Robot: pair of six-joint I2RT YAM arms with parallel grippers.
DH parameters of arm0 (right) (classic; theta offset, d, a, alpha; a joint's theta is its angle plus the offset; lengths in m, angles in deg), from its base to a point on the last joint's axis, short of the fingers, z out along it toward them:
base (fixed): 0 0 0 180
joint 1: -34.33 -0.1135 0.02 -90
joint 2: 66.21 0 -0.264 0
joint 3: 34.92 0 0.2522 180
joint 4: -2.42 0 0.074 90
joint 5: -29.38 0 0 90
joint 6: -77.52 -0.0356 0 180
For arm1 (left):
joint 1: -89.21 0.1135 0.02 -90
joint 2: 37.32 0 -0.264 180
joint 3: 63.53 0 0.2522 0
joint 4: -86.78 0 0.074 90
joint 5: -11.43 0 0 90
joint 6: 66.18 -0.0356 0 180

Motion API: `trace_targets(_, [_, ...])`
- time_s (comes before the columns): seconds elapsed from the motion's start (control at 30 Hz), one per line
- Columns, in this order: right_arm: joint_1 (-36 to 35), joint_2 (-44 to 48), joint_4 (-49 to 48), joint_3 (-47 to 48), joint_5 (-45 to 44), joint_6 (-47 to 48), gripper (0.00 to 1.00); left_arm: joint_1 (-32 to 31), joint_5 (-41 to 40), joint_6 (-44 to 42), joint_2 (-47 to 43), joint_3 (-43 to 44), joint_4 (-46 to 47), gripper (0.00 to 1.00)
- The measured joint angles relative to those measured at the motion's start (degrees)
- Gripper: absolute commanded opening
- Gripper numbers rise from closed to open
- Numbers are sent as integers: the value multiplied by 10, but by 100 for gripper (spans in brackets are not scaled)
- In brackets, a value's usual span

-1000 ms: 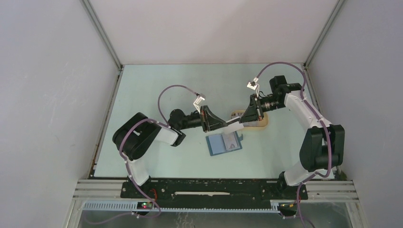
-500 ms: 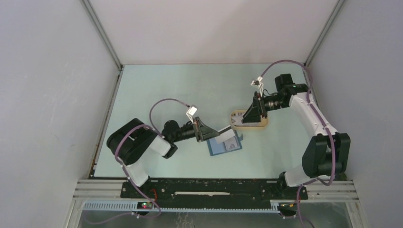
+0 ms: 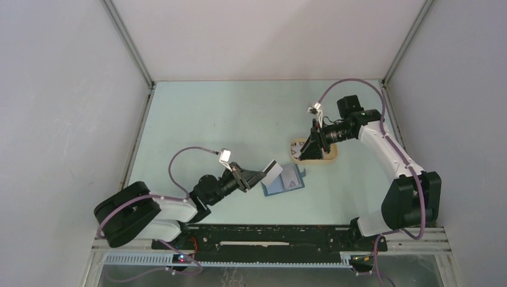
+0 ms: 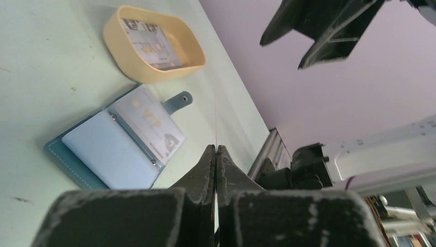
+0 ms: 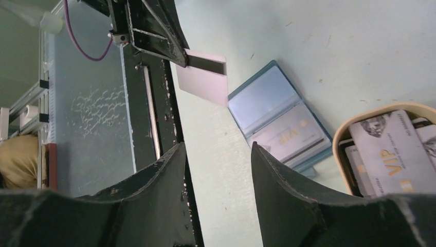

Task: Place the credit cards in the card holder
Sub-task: Insert the credit card into the card holder.

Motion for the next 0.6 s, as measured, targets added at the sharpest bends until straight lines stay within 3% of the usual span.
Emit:
trace_targets(0.13, [-28,-1,-28,-23,2,-19,63,-57,-104,2,-58,0,-59,0])
trace_targets(0.3, [-50,-25,-76,-38,40,-73,68,-83,-193,3,-98,0,-80,0])
trace_targets(0.6, [-74,-25,-326,-151,90,-337,65,-88,-273,28,-69,17,-38,0])
